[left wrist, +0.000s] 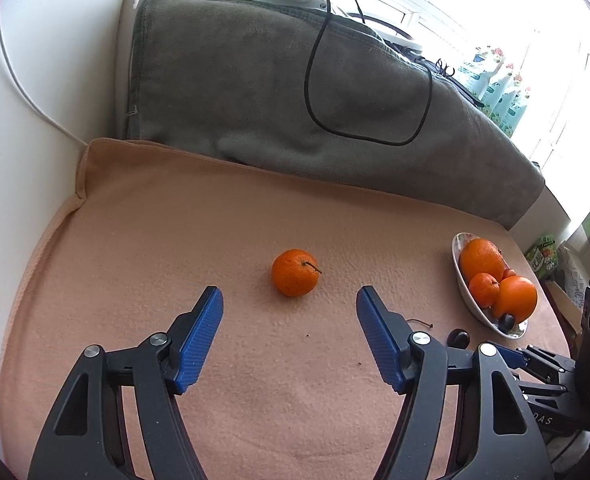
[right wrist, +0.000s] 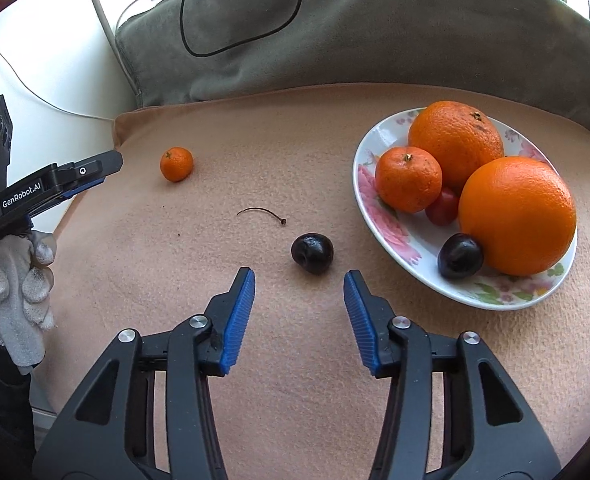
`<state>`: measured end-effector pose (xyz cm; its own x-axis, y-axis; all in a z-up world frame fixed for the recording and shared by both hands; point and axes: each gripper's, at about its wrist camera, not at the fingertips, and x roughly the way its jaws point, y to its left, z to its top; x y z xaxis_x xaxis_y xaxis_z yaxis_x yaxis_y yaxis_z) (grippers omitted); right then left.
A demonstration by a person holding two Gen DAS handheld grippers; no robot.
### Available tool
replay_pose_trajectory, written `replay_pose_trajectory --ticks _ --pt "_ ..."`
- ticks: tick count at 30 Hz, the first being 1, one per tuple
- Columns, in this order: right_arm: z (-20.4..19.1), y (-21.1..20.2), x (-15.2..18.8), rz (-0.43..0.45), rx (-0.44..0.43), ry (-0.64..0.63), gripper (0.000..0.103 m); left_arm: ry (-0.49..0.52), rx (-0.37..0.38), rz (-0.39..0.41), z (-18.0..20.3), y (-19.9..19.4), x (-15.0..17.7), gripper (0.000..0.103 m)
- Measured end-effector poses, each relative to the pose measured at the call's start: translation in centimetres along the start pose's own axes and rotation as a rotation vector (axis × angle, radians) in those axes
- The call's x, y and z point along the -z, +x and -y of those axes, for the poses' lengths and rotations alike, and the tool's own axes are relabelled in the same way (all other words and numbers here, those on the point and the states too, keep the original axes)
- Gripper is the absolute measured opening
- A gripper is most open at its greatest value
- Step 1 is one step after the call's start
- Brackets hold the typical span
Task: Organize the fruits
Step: 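Close the right gripper on the dark cherry while the left gripper grasps the tangerine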
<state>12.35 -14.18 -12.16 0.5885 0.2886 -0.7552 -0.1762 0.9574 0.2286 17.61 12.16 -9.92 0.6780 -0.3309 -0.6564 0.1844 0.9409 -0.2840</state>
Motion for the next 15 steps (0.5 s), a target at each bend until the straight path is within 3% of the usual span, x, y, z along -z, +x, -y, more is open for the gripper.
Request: replay_pose_trajectory --ticks 7,15 --pt "-0.1 1.0 -0.6 -0.003 0.006 0.003 0.042 0.009 0.008 -0.025 0.5 1.8 -0.3 0.067" --pt "-0.1 2.1 -0.9 -0.009 0.008 0.006 0.042 0.033 -0.016 -0.067 0.9 4.4 -0.8 0.067"
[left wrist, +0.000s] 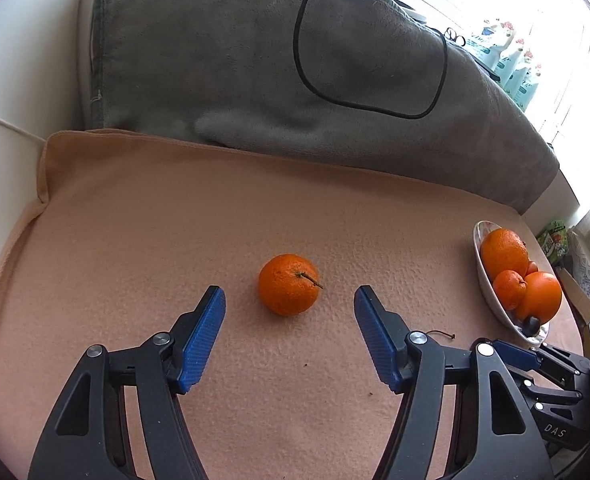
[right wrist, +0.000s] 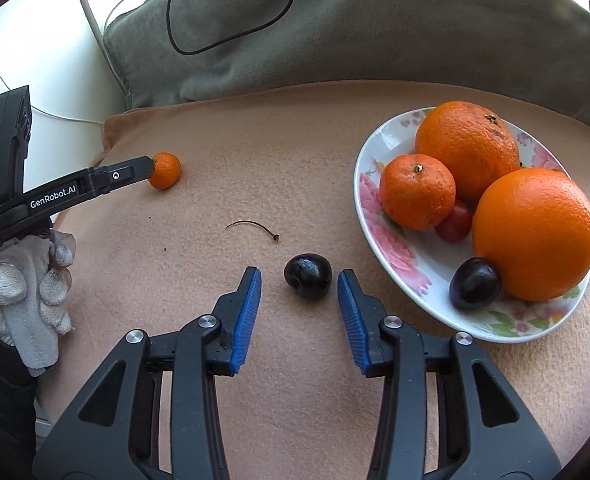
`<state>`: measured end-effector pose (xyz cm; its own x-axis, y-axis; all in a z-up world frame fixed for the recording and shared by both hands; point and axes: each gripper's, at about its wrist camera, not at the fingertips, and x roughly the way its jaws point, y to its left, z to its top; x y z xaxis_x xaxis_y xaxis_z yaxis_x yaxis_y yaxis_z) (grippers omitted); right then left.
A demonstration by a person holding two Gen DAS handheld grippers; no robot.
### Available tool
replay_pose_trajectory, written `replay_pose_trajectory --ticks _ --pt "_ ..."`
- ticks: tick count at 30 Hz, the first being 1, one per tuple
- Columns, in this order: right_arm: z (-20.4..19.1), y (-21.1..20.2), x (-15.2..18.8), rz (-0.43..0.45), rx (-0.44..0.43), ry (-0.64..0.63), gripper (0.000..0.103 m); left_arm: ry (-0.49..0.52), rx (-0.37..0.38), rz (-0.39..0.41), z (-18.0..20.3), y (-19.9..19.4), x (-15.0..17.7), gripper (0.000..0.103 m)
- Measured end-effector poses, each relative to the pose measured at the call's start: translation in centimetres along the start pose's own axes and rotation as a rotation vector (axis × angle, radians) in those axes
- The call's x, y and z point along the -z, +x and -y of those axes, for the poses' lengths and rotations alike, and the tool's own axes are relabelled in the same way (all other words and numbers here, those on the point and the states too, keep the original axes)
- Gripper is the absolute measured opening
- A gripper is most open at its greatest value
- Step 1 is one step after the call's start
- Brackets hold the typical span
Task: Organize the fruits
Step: 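Close the right gripper on the dark cherry while the left gripper grasps the tangerine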
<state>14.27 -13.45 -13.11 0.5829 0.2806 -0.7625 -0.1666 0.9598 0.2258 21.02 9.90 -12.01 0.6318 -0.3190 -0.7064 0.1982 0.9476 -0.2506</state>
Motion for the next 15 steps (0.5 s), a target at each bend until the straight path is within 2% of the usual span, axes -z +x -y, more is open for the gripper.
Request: replay_pose_trajectory --ticks 9,14,15 --pt "-0.3 0.9 -0.4 -0.005 -0.003 -0.003 0.037 0.033 -0.021 -0.031 0.7 2.1 -0.4 0.062" --pt "-0.2 1.5 -0.6 -0.009 -0.001 -0.004 0.034 0.018 -0.024 -0.037 0.4 2.5 -0.8 0.055" --pt "-0.2 1.5 -0.6 -0.007 0.002 -0.006 0.033 0.017 -0.026 -0.036 0.4 2.5 -0.9 0.049"
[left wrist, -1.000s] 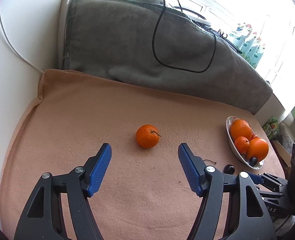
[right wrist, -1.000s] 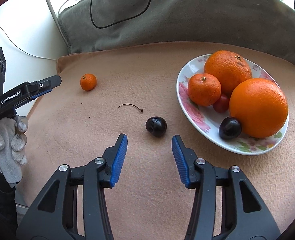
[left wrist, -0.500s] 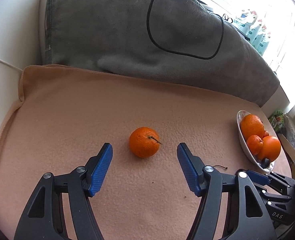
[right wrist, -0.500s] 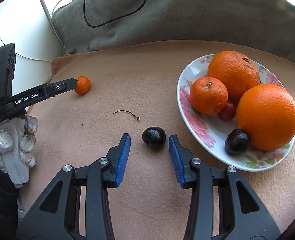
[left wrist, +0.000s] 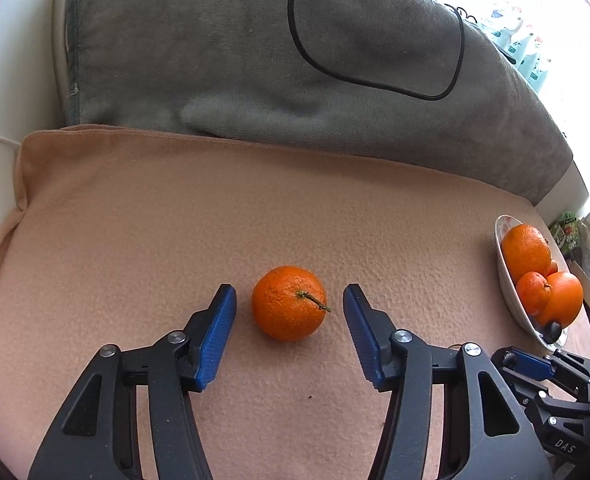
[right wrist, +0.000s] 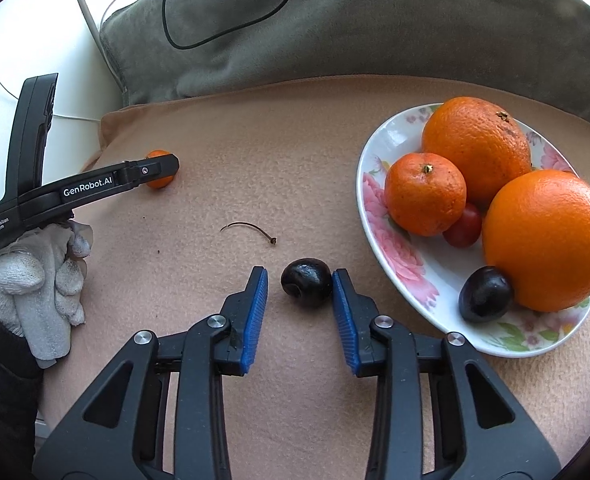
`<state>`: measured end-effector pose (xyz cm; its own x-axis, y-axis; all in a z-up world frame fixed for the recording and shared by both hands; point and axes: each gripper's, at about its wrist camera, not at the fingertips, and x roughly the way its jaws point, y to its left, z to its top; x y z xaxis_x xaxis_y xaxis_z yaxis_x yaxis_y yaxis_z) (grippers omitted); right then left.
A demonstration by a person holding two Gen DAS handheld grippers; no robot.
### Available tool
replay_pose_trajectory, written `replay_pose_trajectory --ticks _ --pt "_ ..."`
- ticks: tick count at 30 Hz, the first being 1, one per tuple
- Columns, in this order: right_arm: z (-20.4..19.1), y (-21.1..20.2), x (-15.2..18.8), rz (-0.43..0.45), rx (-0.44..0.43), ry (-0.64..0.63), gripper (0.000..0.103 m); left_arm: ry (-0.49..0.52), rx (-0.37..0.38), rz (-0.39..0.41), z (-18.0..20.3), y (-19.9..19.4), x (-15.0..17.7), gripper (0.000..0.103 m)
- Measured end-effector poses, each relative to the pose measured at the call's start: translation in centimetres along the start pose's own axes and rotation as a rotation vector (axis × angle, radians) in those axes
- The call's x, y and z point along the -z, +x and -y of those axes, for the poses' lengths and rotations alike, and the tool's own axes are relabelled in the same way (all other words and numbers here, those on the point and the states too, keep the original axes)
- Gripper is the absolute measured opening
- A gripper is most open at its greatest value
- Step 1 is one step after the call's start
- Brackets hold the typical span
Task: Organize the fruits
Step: 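Close the right gripper on the dark cherry while the left gripper grasps the tangerine, then carry the dark cherry and tangerine over the bowl with both grippers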
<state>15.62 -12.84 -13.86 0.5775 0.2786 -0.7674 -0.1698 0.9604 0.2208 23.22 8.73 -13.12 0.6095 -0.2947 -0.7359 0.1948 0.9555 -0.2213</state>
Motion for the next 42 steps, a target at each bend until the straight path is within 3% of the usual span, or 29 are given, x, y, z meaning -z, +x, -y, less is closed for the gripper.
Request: replay_pose_trajectory --ticks 6,18,29,42 --pt "0.0 0.2 0.0 0.005 0.006 -0.003 0.027 -0.01 0.004 0.003 -0.4 0.2 -0.2 0.036" --pt "0.5 -0.8 0.4 0.029 -0.028 -0.003 0.027 -0.01 0.01 0.023 -0.1 -0.9 0.1 0.035" --pt "1.0 -4.2 0.7 0.093 -0.082 -0.009 0.027 0.014 0.041 0.048 1.5 -3.4 0.0 0.035" --pt "4.6 -9.9 0.3 0.179 -0.126 0.022 0.027 0.072 0.091 0.078 7.5 -3.5 -0.9 0.035"
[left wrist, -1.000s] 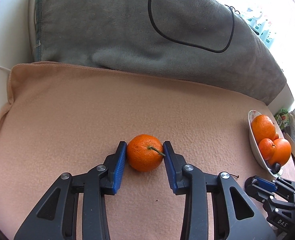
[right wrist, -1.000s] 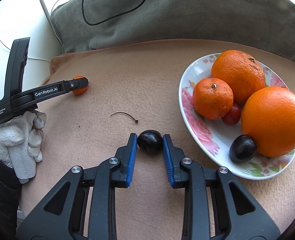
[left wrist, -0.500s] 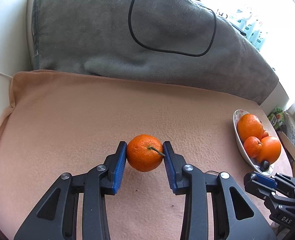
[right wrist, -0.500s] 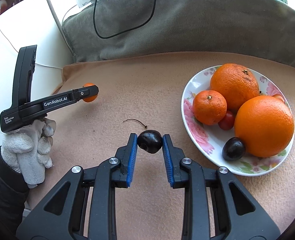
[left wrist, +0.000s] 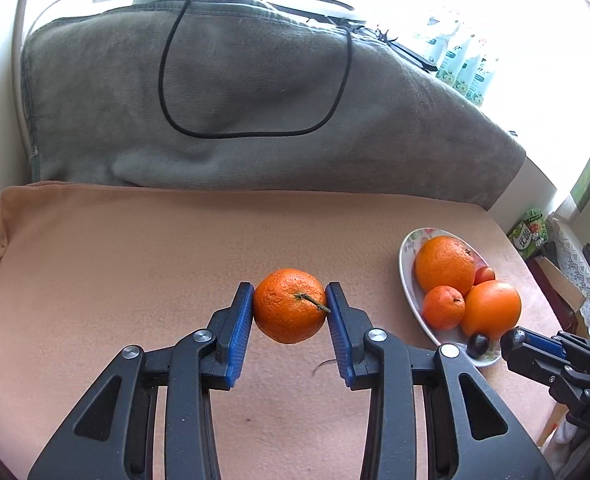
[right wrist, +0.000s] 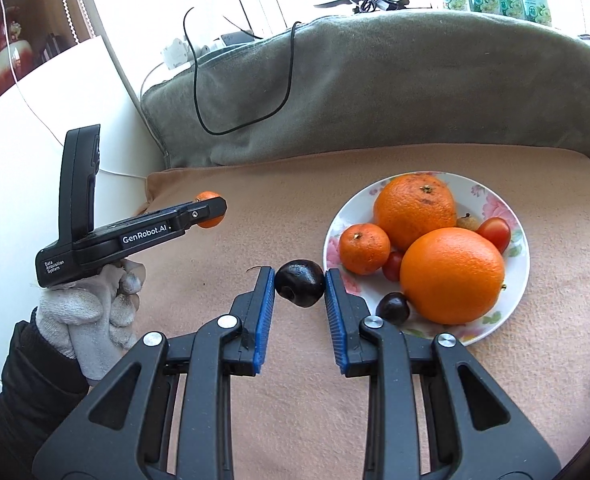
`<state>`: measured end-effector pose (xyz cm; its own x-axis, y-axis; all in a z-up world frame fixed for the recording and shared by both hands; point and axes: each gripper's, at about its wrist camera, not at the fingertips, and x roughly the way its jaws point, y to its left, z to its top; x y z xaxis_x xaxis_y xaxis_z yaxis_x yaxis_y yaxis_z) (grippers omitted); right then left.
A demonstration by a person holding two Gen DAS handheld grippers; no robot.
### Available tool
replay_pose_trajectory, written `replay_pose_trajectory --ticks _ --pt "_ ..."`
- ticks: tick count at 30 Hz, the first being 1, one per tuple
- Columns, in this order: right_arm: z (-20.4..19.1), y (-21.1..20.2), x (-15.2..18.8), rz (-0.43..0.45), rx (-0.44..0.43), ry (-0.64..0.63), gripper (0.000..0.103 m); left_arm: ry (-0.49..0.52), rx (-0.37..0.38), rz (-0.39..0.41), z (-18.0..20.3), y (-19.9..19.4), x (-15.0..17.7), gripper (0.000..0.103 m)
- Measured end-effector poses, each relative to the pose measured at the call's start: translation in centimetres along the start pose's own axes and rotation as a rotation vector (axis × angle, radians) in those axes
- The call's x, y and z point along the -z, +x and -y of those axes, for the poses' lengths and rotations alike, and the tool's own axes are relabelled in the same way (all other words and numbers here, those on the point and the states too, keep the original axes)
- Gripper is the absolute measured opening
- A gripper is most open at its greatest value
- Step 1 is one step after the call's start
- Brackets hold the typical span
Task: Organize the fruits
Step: 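Carry the dark cherry and tangerine over the bowl with both grippers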
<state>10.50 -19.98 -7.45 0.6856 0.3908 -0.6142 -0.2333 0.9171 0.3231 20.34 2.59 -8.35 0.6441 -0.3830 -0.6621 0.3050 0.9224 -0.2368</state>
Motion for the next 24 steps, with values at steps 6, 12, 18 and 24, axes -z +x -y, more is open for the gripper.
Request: replay_pose_trajectory --ticks 6,12,18,24 --pt "2.8 -2.0 -1.2 0.038 0.02 0.023 0.027 0.035 0.037 0.008 3.4 0.1 -0.8 0.035" --pt "6.0 -2.6 -2.6 0.048 0.04 0.041 0.027 0.077 0.072 0.008 6.7 0.1 -1.2 0.035" --pt "8.8 -2.5 -3.9 0.049 0.045 0.059 0.027 0.119 0.105 0.003 10.2 0.7 -1.5 0.035" --pt "11.6 -1.6 -5.1 0.036 0.036 0.085 0.027 0.147 0.127 -0.011 12.6 1.5 -1.3 0.035"
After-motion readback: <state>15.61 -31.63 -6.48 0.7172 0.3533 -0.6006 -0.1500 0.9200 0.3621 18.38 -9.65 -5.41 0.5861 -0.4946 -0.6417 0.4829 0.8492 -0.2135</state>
